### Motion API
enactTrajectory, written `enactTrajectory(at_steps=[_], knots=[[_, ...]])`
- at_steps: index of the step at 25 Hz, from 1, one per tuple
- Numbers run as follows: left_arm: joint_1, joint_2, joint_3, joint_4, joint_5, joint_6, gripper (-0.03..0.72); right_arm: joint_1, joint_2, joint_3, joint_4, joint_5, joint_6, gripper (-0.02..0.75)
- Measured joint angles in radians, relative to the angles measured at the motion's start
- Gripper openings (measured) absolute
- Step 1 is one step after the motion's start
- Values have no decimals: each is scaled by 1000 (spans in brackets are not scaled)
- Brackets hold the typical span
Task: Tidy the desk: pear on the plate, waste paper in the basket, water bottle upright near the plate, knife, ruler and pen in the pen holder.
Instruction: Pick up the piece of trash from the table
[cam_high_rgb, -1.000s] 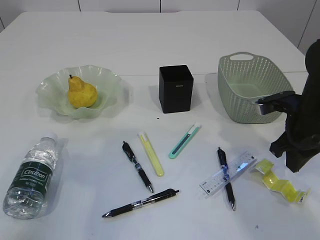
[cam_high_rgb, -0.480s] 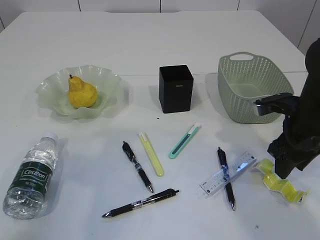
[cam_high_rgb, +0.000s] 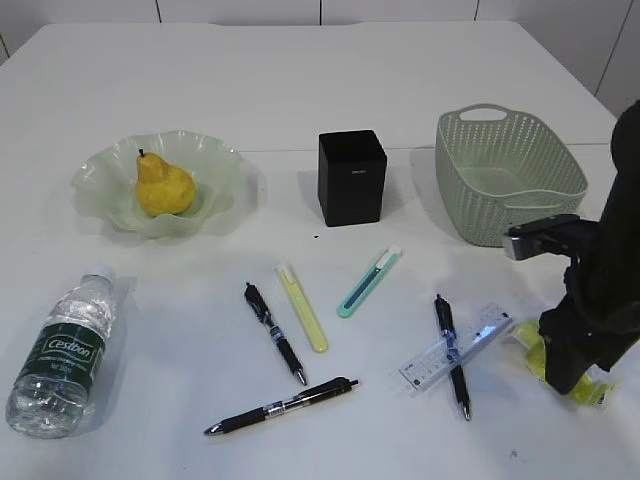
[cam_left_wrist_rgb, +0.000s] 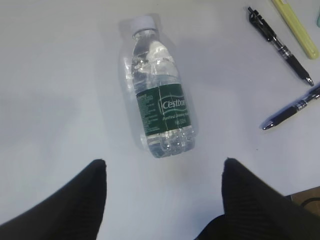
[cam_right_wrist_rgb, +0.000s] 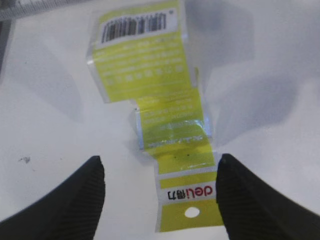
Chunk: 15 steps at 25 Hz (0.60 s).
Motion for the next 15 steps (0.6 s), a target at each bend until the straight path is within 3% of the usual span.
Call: enactTrajectory(at_steps=[15], knots=[[0, 0, 0, 0, -10, 0, 510, 34, 12, 6, -65, -69, 19, 517]])
